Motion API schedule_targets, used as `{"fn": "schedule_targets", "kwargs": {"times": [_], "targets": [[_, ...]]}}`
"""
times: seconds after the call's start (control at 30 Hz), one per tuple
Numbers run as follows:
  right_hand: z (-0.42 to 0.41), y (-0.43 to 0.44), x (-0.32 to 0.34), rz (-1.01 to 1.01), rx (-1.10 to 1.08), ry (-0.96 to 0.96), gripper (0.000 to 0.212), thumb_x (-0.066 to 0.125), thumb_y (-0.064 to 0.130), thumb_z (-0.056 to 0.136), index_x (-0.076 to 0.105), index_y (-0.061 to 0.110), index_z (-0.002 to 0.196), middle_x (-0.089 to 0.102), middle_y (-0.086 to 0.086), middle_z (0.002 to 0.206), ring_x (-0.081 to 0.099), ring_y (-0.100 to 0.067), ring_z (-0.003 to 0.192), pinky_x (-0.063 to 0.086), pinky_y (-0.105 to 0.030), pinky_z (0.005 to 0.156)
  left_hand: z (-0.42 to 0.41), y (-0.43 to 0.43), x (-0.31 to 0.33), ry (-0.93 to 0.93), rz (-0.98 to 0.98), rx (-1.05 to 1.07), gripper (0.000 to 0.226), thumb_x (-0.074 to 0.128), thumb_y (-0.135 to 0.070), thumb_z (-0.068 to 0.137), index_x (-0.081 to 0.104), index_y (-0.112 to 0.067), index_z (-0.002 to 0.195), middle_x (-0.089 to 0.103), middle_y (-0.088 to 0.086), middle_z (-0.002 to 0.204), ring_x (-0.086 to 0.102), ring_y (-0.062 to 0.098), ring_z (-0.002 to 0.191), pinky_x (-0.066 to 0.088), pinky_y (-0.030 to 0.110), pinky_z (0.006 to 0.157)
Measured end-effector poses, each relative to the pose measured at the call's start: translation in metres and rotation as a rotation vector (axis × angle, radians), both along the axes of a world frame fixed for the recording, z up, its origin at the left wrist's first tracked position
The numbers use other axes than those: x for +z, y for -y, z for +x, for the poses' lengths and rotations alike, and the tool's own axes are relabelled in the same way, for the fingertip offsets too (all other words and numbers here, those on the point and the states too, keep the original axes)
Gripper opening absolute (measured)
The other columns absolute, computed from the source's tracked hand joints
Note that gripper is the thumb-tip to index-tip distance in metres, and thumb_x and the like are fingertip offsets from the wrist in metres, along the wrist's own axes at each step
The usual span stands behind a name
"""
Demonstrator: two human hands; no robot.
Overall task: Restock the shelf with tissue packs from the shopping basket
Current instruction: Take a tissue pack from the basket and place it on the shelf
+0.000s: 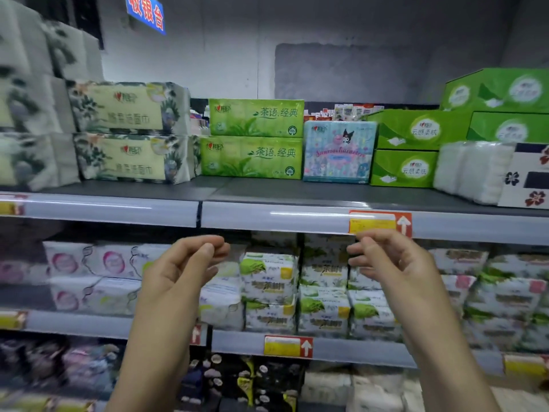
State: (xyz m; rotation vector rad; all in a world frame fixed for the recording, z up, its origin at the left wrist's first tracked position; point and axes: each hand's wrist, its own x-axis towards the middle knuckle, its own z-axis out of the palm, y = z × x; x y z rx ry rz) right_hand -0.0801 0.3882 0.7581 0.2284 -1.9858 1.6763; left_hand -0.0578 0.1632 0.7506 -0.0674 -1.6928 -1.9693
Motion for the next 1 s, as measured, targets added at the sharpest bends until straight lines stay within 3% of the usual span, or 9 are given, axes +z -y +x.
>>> {"fn": "schedule_targets", "kwargs": {"times": [0.4, 0.77, 0.93, 1.0], "targets": [[0.038, 0.105, -0.05, -0.012, -0.047, 0.127, 0.015, 0.053, 0.027, 0.094, 0.065, 0.03, 0.087, 0.072, 0.013, 0.084, 0.067, -0.004, 0.078, 0.054, -0.032, 0.079, 0.028, 0.106, -0.04, 0.112, -0.041, -0.056, 0.023, 0.048, -0.014, 0.095, 0.069, -0.019, 0.088, 0.075, -0.003, 0.091, 0.069, 0.01, 0.092, 0.048, 0.028, 0.087], [0.04, 0.152, -0.107, 0.018, -0.022, 0.351, 0.015, 0.055, 0.03, 0.092, 0.067, 0.032, 0.083, 0.072, 0.015, 0.085, 0.068, -0.006, 0.08, 0.053, -0.044, 0.088, 0.03, 0.152, -0.095, 0.254, 0.003, -0.048, 0.021, 0.048, -0.009, 0.095, 0.067, -0.016, 0.088, 0.075, -0.004, 0.085, 0.07, 0.009, 0.089, 0.048, 0.024, 0.083], [0.031, 0.153, -0.124, 0.034, 0.009, 0.396, 0.014, 0.057, 0.028, 0.091, 0.067, 0.031, 0.082, 0.072, 0.013, 0.084, 0.069, -0.005, 0.079, 0.053, -0.04, 0.086, 0.026, 0.153, -0.111, 0.271, -0.005, -0.075, 0.013, 0.057, -0.023, 0.087, 0.069, -0.018, 0.087, 0.075, -0.003, 0.088, 0.07, 0.01, 0.089, 0.049, 0.026, 0.082], [0.026, 0.155, -0.131, 0.035, 0.033, 0.429, 0.015, 0.056, 0.025, 0.092, 0.067, 0.029, 0.082, 0.072, 0.007, 0.084, 0.068, -0.005, 0.077, 0.052, -0.038, 0.083, 0.026, 0.155, -0.117, 0.252, 0.013, -0.081, 0.019, 0.055, -0.027, 0.079, 0.069, -0.017, 0.086, 0.075, -0.001, 0.087, 0.069, 0.012, 0.088, 0.051, 0.023, 0.079]]}}
